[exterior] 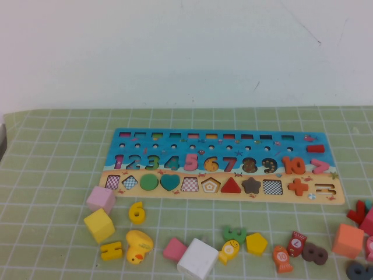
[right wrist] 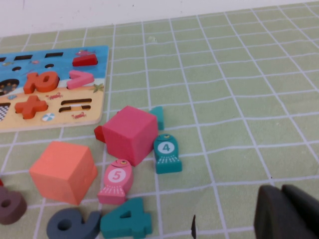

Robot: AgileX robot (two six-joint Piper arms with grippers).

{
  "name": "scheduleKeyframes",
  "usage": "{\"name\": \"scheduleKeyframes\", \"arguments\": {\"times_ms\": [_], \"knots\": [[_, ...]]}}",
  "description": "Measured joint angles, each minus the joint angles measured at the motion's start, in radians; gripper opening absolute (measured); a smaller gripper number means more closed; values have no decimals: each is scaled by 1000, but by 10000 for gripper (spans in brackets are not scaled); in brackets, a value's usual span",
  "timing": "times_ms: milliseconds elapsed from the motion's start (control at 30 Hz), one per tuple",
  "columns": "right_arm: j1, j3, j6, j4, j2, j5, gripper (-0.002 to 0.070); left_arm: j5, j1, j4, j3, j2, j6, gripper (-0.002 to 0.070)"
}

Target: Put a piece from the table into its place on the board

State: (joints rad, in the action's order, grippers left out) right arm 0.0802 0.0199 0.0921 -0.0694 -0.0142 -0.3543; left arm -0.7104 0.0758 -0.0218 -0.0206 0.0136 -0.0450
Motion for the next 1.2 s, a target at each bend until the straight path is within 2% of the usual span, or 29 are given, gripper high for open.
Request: {"name": "scheduleKeyframes", "arguments": {"times_ms": [67, 167, 233, 433, 733, 833, 1200], "knots": [[0, 0, 0, 0, 0, 0, -3, -70, 0, 0, 0, 0, -30, -2], [0, 0, 0, 0, 0, 0, -3, -195, 0, -4, 0, 0, -151, -2], [0, 0, 0, 0, 0, 0, -3, -202, 0, -11, 6, 2, -205, -2], [0, 0, 0, 0, 0, 0, -3, 371, 2, 51, 318, -14, -226, -2], [0, 0, 0, 0, 0, 0, -3, 1142, 2, 60, 751, -277, -184, -2], [0, 0, 0, 0, 0, 0, -3, 1263, 2, 84, 779, -319, -124, -2], [0, 0, 0, -2, 0, 0, -3, 1490, 2, 55, 773, -444, -59, -2]]}}
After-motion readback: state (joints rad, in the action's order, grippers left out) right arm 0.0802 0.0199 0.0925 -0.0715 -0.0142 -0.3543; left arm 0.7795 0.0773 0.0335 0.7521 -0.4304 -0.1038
